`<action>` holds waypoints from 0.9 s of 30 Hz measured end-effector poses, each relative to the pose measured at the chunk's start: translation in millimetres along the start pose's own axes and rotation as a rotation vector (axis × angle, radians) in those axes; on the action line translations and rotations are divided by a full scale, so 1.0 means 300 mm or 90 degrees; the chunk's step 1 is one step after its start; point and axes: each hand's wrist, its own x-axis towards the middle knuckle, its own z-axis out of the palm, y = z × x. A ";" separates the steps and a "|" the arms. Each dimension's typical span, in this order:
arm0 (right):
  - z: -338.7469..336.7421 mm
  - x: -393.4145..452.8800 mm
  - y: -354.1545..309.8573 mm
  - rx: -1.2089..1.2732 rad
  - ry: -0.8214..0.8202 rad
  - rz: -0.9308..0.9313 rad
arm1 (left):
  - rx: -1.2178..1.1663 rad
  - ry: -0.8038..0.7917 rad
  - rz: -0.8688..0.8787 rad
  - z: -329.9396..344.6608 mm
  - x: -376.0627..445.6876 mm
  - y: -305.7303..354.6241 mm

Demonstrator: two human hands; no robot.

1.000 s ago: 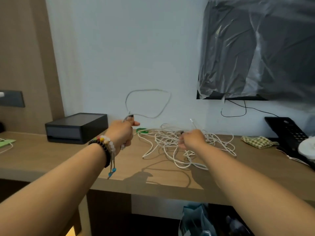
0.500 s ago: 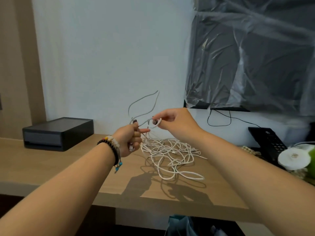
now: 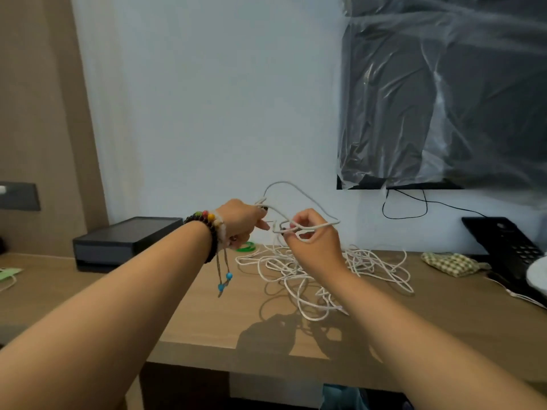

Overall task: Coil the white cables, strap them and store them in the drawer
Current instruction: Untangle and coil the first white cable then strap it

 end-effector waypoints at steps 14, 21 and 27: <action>-0.028 -0.182 0.020 -0.181 -0.232 -0.276 | -0.120 -0.070 0.013 0.016 -0.028 -0.015; 0.061 -0.205 0.029 0.026 -0.019 -0.160 | -0.109 0.030 0.156 -0.017 -0.112 0.136; 0.174 -0.061 -0.014 0.146 0.129 0.183 | -0.150 -0.077 0.203 -0.089 -0.175 0.162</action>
